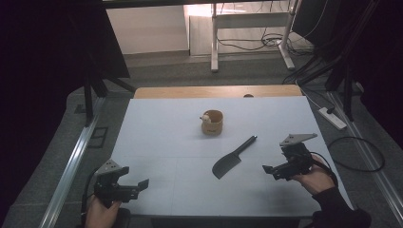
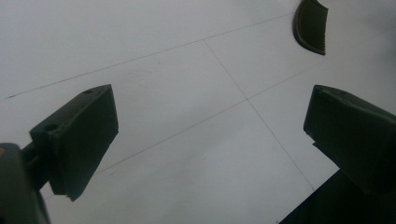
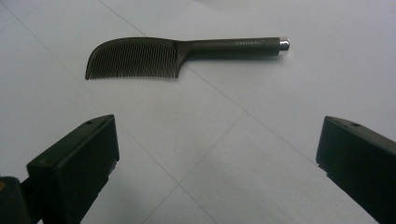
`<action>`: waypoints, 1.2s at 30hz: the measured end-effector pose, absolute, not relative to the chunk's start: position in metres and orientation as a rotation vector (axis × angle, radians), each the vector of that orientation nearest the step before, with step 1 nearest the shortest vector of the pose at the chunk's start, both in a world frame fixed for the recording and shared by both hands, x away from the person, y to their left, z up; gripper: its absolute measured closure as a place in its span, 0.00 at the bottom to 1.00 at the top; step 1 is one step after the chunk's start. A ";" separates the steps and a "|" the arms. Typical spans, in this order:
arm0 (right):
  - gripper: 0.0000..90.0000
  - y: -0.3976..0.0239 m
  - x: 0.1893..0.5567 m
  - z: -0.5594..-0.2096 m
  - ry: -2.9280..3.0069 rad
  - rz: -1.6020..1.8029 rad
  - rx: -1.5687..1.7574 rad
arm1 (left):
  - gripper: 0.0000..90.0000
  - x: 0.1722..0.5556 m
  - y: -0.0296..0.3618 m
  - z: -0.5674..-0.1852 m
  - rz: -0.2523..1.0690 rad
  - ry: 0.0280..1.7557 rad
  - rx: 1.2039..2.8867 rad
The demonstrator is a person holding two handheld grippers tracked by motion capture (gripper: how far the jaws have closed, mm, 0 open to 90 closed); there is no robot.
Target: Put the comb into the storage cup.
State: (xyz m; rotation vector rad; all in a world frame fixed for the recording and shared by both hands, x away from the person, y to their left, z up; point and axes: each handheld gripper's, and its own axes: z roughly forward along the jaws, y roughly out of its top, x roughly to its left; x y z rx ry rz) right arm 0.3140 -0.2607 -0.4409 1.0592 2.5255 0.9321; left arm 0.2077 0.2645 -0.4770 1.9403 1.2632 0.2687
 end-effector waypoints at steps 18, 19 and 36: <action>0.00 -0.236 0.340 -0.443 2.582 0.888 1.038 | 0.04 0.208 0.264 -0.477 0.270 1.262 1.945; 0.00 -0.234 0.342 -0.443 2.582 0.882 1.044 | 0.04 0.208 0.264 -0.477 0.271 1.262 1.945; 0.00 -0.213 0.366 -0.446 2.613 0.824 1.065 | 0.04 0.208 0.264 -0.477 0.268 1.259 1.947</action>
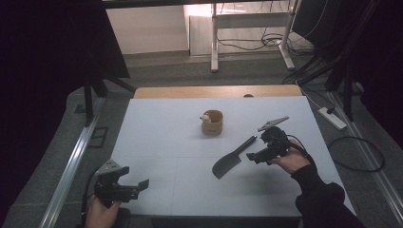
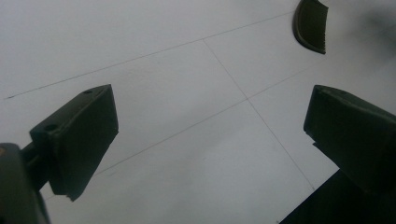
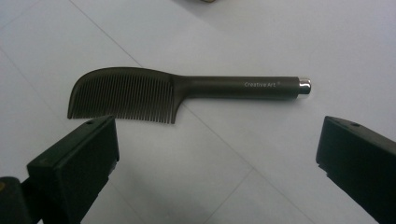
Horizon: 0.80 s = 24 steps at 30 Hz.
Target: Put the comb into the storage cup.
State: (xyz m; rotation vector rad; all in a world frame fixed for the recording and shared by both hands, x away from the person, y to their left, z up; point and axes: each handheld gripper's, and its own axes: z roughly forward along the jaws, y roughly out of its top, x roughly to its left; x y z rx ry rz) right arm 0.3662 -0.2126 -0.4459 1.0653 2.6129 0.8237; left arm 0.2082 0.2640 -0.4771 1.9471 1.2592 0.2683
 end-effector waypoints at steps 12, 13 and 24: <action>0.00 -0.194 0.384 -0.452 2.617 0.775 1.065 | 0.04 0.208 0.264 -0.477 0.268 1.256 1.948; 0.00 -0.194 0.384 -0.452 2.617 0.775 1.065 | 0.04 0.208 0.264 -0.477 0.267 1.255 1.948; 0.00 -0.178 0.398 -0.458 2.639 0.735 1.051 | 0.04 0.209 0.264 -0.477 0.268 1.252 1.953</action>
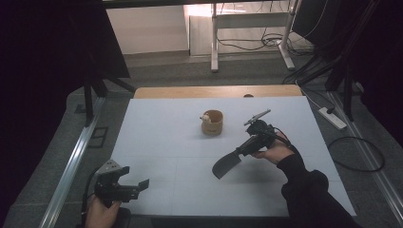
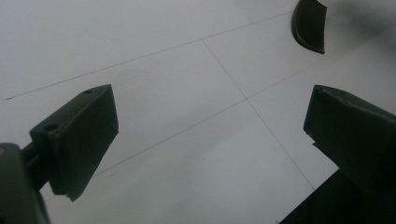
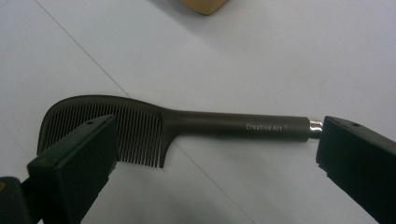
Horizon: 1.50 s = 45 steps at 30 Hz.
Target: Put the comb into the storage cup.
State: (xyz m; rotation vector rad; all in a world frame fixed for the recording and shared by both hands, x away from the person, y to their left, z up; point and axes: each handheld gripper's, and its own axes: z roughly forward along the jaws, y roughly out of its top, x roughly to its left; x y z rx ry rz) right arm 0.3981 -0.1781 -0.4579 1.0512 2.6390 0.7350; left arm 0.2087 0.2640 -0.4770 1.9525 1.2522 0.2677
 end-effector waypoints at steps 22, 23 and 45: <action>0.62 -0.164 0.419 -0.461 2.684 0.721 1.019 | 0.04 0.209 0.263 -0.477 0.269 1.248 1.957; 0.67 -0.164 0.420 -0.461 2.686 0.723 1.009 | 0.05 0.209 0.263 -0.477 0.269 1.248 1.957; 1.00 -0.164 0.435 -0.473 2.714 0.705 0.975 | 0.05 0.209 0.263 -0.477 0.267 1.246 1.958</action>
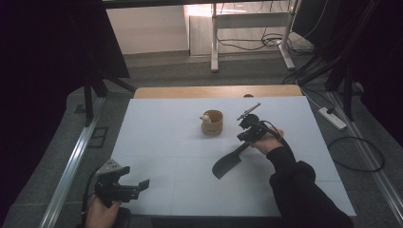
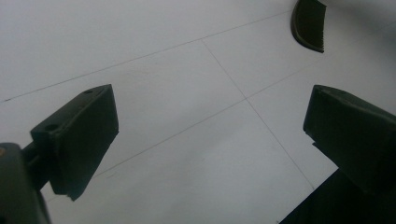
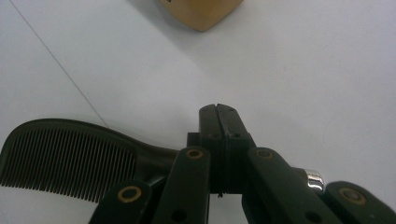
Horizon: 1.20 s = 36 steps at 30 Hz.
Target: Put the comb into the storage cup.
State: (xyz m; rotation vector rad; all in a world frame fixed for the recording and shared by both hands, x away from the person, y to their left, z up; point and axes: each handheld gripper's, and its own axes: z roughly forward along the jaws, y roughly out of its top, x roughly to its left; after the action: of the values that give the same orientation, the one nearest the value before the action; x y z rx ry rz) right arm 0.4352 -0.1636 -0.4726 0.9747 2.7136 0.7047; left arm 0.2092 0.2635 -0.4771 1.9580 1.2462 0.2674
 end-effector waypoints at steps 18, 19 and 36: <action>1.00 -0.162 0.445 -0.496 2.741 0.627 1.000 | 0.05 0.209 0.264 -0.477 0.264 1.246 1.958; 1.00 -0.162 0.446 -0.496 2.741 0.623 1.000 | 0.05 0.209 0.264 -0.477 0.264 1.246 1.958; 1.00 -0.183 0.446 -0.500 2.727 0.591 1.047 | 0.05 0.209 0.264 -0.477 0.264 1.245 1.957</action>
State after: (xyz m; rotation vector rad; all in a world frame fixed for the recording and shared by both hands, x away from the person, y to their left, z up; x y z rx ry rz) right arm 0.4463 -0.1827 -0.5001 1.0475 2.7270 0.5910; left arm 0.2094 0.2637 -0.4772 1.9571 1.2454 0.2645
